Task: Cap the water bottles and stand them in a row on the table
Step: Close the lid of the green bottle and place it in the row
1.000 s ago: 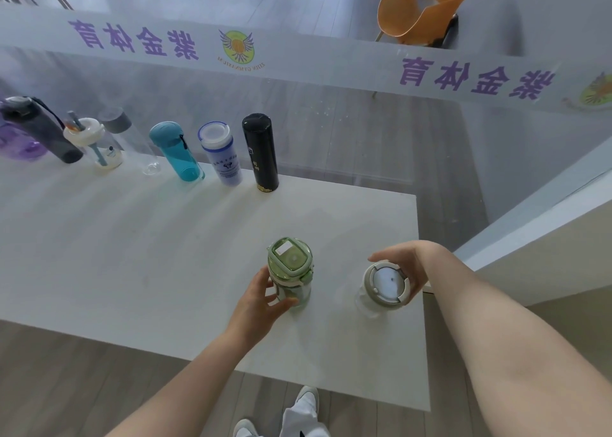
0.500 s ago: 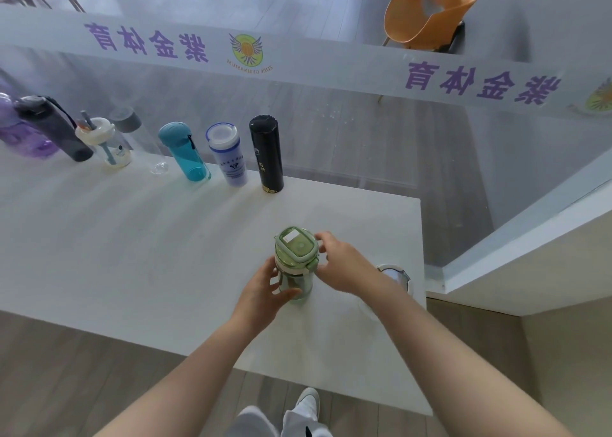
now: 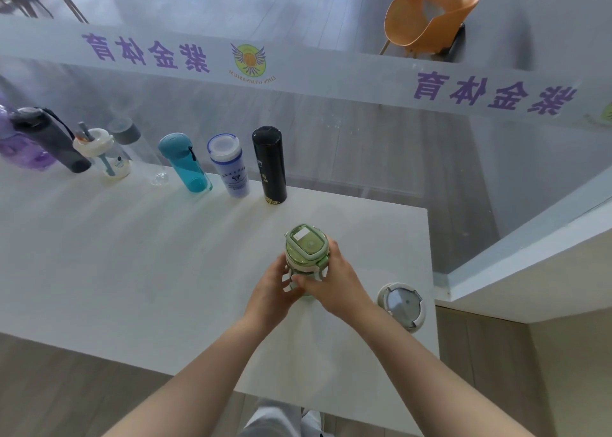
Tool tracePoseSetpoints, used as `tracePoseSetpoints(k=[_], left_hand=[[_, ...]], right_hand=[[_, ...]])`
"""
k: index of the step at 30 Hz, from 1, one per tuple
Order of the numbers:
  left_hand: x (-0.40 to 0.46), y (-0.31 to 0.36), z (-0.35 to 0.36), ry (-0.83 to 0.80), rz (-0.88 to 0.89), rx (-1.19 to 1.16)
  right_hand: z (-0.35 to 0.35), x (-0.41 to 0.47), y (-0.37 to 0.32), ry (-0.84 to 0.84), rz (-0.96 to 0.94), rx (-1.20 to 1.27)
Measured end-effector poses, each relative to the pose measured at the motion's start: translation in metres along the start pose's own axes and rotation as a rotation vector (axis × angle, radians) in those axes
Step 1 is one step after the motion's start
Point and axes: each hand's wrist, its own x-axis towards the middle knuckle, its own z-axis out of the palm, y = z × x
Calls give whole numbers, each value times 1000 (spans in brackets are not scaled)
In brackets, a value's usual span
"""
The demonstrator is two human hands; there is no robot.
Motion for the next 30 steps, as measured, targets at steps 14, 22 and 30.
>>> tracePoseSetpoints(k=[14,22,30], left_hand=[[131,33,-10,-93,5,-32],[190,51,-14,-127,36,35],[221,60,-14,-110,70,74]], right_hand=[[-24,117,-17,77,86,69],[-40,175,-22,108,108,84],[-48,210,-23,106,110,90]])
